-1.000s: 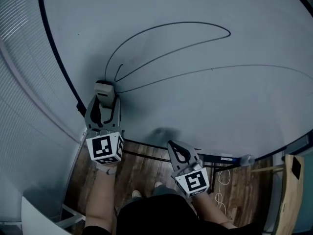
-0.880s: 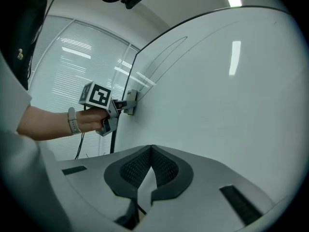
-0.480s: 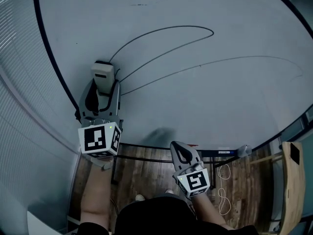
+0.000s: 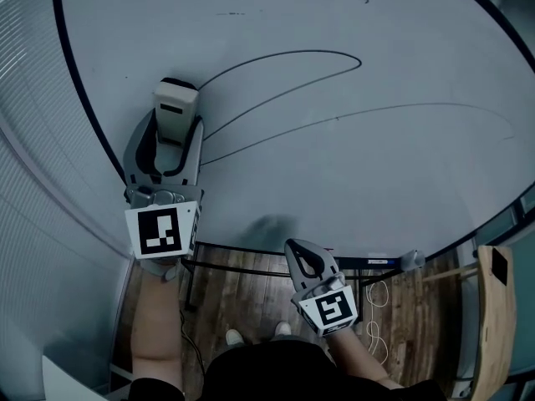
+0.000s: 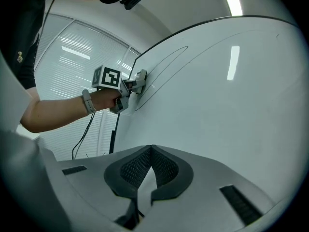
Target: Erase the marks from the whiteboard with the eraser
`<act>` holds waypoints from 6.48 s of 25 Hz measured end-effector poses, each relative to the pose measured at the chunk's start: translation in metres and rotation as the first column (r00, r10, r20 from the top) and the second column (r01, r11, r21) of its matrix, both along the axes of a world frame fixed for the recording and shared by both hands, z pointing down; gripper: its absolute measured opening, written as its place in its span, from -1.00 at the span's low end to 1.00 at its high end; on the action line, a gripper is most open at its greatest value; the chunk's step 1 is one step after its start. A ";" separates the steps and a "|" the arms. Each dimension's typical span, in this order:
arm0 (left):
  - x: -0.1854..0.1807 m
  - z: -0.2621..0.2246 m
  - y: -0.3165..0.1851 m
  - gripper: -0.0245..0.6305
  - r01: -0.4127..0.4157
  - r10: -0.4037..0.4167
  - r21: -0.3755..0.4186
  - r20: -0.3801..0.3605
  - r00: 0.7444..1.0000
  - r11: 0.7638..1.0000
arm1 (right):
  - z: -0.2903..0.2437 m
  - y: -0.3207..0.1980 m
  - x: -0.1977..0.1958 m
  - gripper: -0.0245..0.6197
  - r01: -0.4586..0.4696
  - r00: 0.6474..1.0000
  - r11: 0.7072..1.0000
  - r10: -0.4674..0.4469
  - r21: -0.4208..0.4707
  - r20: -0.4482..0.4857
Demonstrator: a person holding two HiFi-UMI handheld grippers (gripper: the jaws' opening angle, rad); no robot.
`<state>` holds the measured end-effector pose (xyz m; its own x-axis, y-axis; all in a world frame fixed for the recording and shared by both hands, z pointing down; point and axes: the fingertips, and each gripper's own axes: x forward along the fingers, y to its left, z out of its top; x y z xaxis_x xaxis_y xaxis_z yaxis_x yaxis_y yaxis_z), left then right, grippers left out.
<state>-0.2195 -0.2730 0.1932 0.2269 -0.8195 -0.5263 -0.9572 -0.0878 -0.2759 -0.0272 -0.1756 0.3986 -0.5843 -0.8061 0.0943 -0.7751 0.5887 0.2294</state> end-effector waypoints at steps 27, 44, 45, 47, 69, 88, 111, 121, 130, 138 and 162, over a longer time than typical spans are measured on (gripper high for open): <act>-0.005 0.153 -0.013 -0.13 -0.005 -0.048 -0.279 -0.184 0.982 0.960 | 0.048 0.006 0.020 -0.84 0.063 0.997 0.991 -0.068 -0.118 -0.037; 0.014 -0.019 0.001 -0.13 -0.002 0.004 0.030 -0.073 0.997 1.000 | 0.016 -0.001 0.026 -0.84 0.097 0.995 0.994 -0.097 -0.055 0.001; 0.012 -0.031 0.001 -0.13 0.005 -0.002 0.045 -0.058 0.998 0.999 | 0.013 -0.002 0.025 -0.84 0.102 0.995 0.994 -0.102 -0.045 0.001; 0.010 -0.051 0.000 -0.13 0.016 -0.014 0.070 -0.028 1.000 0.997 | 0.008 -0.003 0.025 -0.84 0.109 0.994 0.994 -0.109 -0.031 0.004; 0.014 0.129 -0.002 -0.12 0.034 -0.041 -0.036 -0.227 0.973 0.999 | 0.042 0.002 0.029 -0.84 0.104 0.994 0.988 -0.106 -0.113 -0.016; 0.062 -0.078 0.004 -0.13 -0.019 0.027 0.037 -0.231 0.973 0.999 | 0.001 0.016 0.068 -0.84 0.052 0.999 0.999 -0.052 -0.010 0.016; 0.204 -0.138 0.027 -0.15 0.010 0.015 0.161 -0.153 0.988 0.987 | 0.001 0.032 0.162 -0.84 -0.152 0.986 0.988 0.152 -0.013 0.067; 0.242 -0.119 0.035 -0.13 -0.024 0.010 0.194 0.074 0.997 0.981 | 0.005 0.031 0.170 -0.84 -0.180 0.979 0.983 0.184 -0.049 0.090; 0.106 -0.039 0.009 -0.11 0.030 -0.025 0.034 -0.138 0.990 0.999 | 0.013 0.031 0.096 -0.84 -0.021 0.999 0.996 0.024 -0.082 0.038; 0.030 0.068 -0.001 -0.11 0.026 -0.061 -0.103 -0.346 0.936 0.994 | 0.031 0.043 0.046 -0.84 0.071 0.997 0.989 -0.074 -0.127 -0.020; 0.062 0.091 0.001 -0.15 -0.063 -0.065 -0.155 -0.700 0.711 0.986 | 0.040 0.064 0.127 -0.84 -0.033 0.999 0.992 0.029 -0.119 -0.035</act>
